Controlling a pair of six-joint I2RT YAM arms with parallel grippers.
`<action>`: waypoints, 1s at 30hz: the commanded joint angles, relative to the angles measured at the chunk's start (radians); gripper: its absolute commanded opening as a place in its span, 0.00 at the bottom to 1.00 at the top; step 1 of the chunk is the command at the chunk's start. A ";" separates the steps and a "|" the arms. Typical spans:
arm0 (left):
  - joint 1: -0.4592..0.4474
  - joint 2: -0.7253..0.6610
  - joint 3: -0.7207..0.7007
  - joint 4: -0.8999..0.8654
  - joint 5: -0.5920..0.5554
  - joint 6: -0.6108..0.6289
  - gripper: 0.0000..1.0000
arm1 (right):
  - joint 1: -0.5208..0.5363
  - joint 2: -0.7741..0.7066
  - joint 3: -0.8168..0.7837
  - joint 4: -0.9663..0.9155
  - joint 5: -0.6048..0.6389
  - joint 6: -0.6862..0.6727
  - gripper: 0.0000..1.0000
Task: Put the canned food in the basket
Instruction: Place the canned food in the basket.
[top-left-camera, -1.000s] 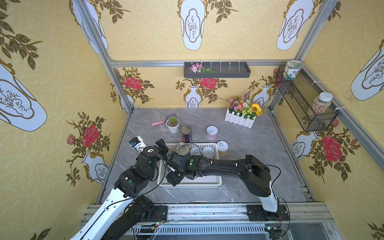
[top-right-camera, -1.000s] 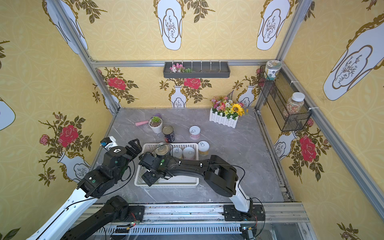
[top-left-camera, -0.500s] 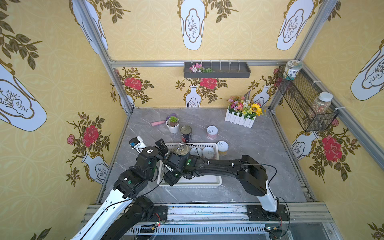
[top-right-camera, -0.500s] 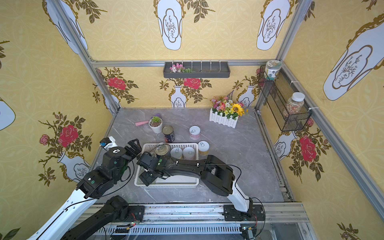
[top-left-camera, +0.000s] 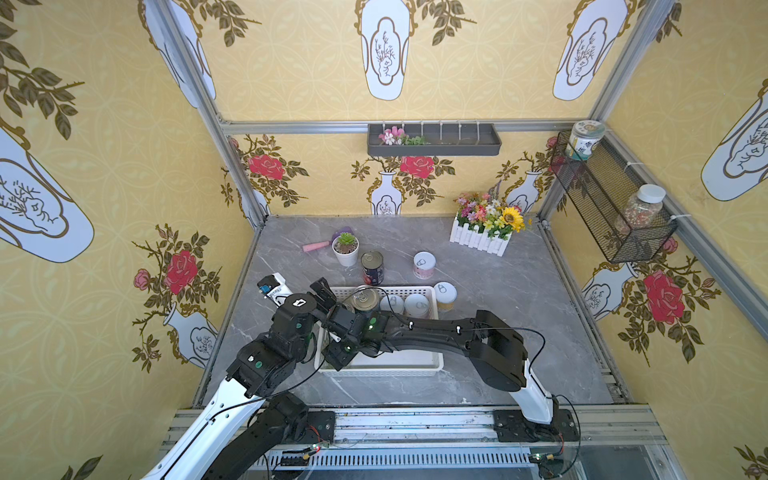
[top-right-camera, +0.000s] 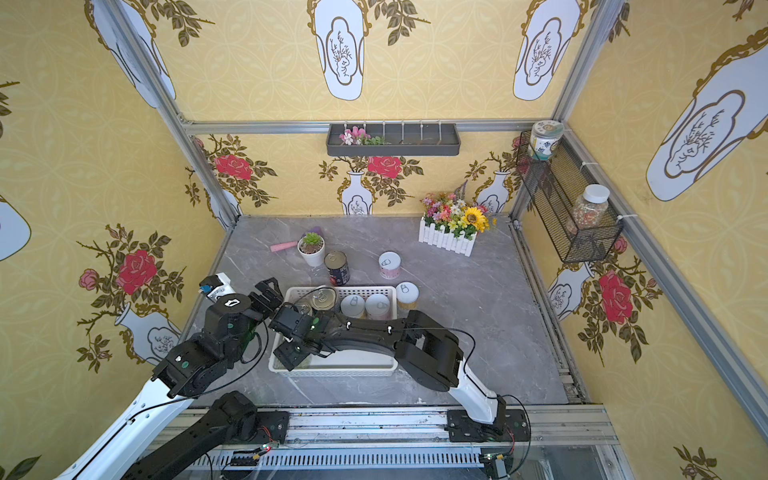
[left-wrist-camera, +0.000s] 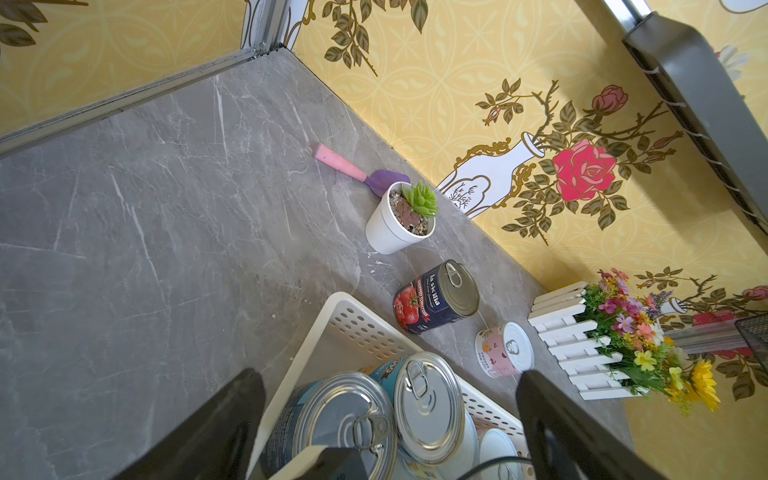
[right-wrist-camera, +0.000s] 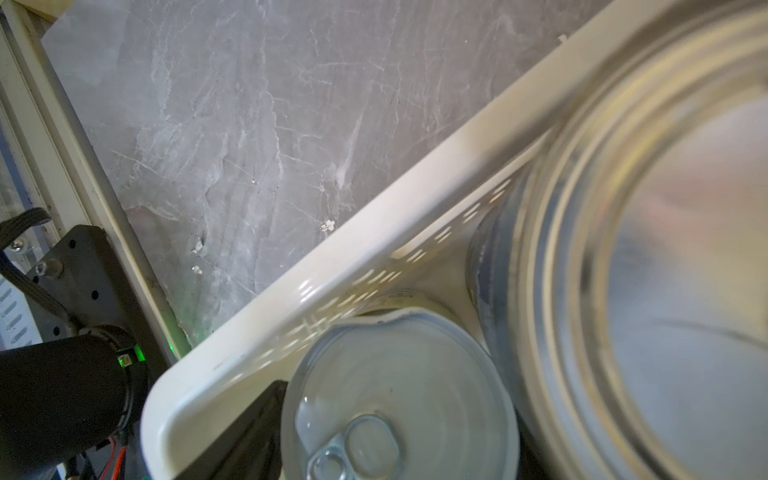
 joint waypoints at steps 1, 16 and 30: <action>0.001 -0.004 -0.002 0.012 0.001 0.006 1.00 | 0.002 0.021 0.004 0.000 -0.002 0.011 0.83; -0.001 -0.007 -0.003 0.011 0.000 0.006 1.00 | 0.012 -0.070 -0.081 0.080 -0.051 -0.013 0.98; -0.002 -0.010 -0.003 0.011 -0.004 0.004 1.00 | 0.004 -0.301 -0.226 0.112 -0.048 -0.032 0.97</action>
